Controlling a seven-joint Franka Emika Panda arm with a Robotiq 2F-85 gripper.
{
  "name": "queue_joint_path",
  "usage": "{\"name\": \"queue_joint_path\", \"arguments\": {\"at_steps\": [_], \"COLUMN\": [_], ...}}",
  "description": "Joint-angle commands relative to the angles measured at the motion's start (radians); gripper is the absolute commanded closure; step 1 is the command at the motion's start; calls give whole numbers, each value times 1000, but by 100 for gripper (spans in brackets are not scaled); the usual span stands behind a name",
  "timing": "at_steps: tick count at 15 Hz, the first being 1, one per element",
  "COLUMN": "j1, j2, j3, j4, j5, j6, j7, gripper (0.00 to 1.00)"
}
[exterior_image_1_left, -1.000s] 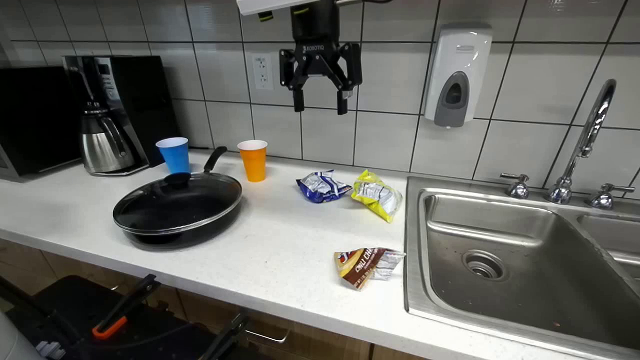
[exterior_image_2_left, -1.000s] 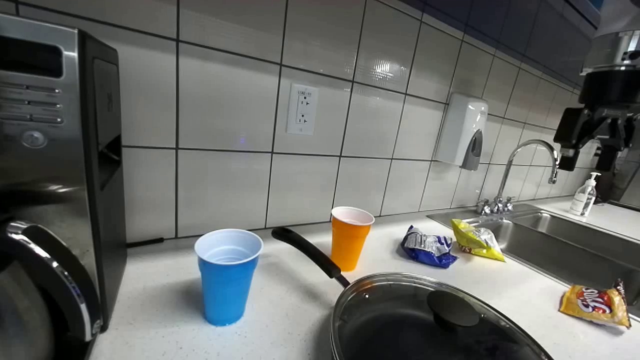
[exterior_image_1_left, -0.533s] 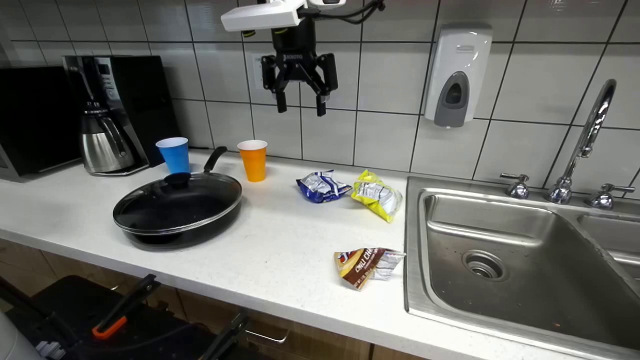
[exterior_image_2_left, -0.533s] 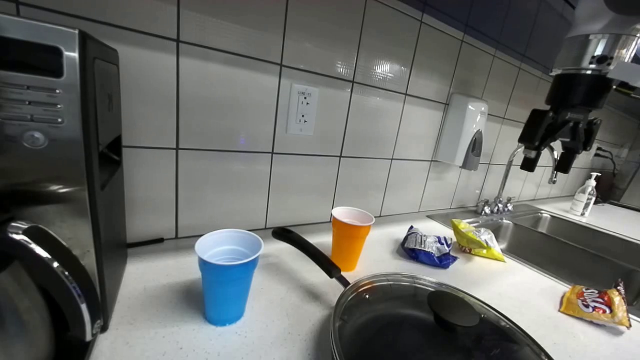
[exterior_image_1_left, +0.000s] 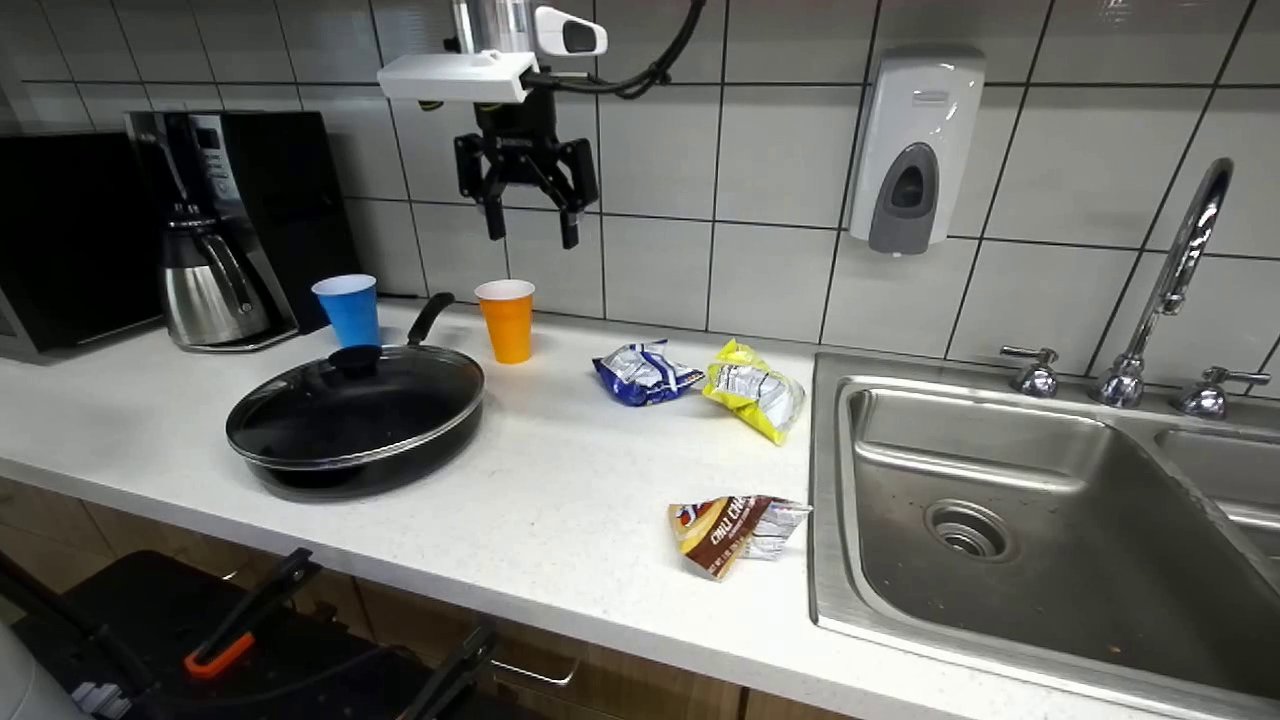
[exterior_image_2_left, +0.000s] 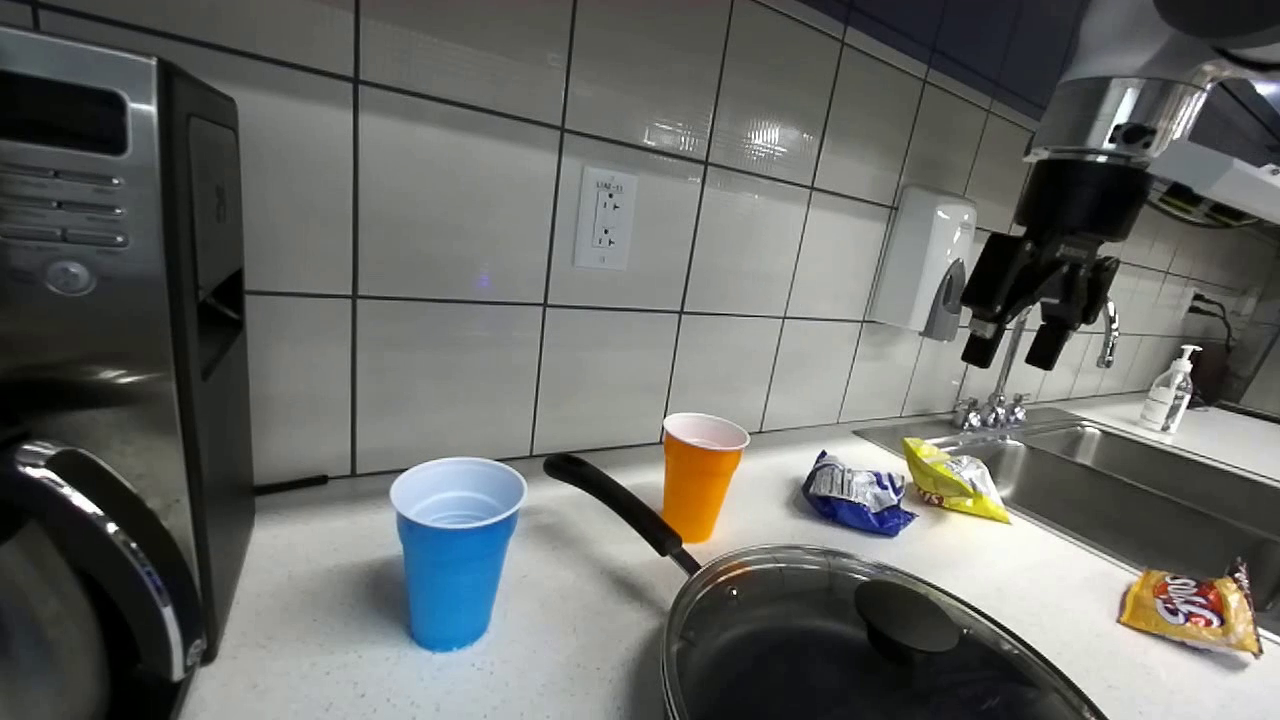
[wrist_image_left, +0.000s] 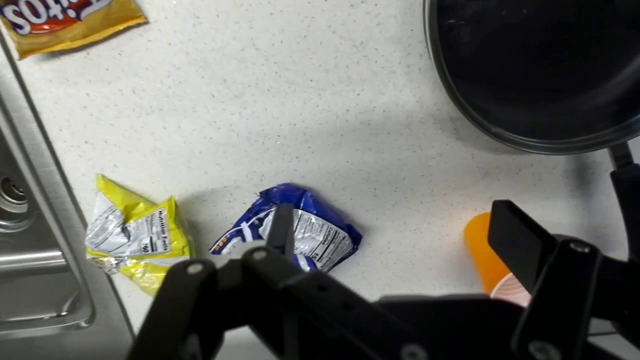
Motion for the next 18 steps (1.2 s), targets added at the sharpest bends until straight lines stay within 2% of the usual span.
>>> {"name": "queue_joint_path", "arguments": {"at_steps": [1,5,13,18], "j1": [24,51,121,162], "j2": [34,77,163,200], "j3": [31,70,162,185], "j4": [1,16,72,116], "j5": [29,25,-43,-128], "j6": [26,68,129,56], "j7": [-14,44,300,465], "gripper": [0,0,0,0]}}
